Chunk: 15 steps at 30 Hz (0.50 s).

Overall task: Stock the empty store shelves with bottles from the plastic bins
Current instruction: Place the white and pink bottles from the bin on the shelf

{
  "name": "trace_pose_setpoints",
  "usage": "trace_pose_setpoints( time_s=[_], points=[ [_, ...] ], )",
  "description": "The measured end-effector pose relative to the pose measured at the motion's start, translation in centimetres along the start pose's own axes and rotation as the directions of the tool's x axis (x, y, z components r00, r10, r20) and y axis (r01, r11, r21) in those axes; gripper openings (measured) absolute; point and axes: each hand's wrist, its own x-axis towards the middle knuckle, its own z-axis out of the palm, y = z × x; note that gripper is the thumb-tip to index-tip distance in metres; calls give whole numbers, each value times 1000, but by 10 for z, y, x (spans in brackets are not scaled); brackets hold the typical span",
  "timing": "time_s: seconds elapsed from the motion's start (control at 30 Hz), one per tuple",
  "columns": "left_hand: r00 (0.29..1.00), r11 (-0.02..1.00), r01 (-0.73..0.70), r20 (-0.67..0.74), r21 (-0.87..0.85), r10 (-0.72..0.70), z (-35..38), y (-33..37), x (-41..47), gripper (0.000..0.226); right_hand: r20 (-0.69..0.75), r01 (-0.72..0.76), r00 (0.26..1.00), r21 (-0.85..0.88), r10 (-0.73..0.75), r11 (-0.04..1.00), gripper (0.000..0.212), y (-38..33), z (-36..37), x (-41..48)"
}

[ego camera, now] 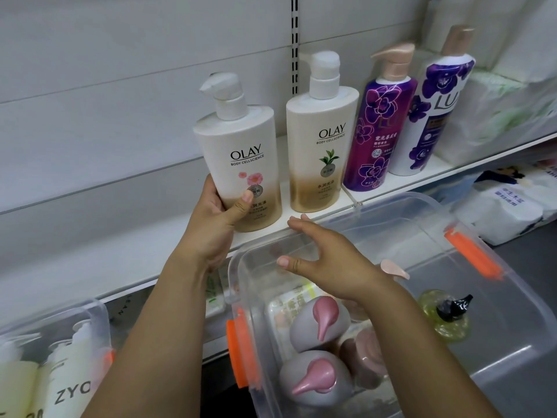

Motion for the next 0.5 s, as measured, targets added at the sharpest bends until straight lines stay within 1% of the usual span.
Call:
trace_pose_setpoints(
  time_s=[0.13,0.2,0.3,0.5],
  points=[
    [1000,1000,-6,-16,-2,6,3,0,-2,67,-2,45,999,-226,-47,973,78,2,9,7],
    [1000,1000,-7,-20,-7,7,4,0,-2,68,8,48,999,-295,-48,954,79,2,12,11],
    [1000,1000,-4,-12,-11,4,4,1,-2,68,12,51,999,-329,-50,943,80,5,14,12],
    [1000,1000,-7,-10,6,8,3,2,-4,67,-3,50,999,-318,-54,947,78,5,16,12]
  ],
)
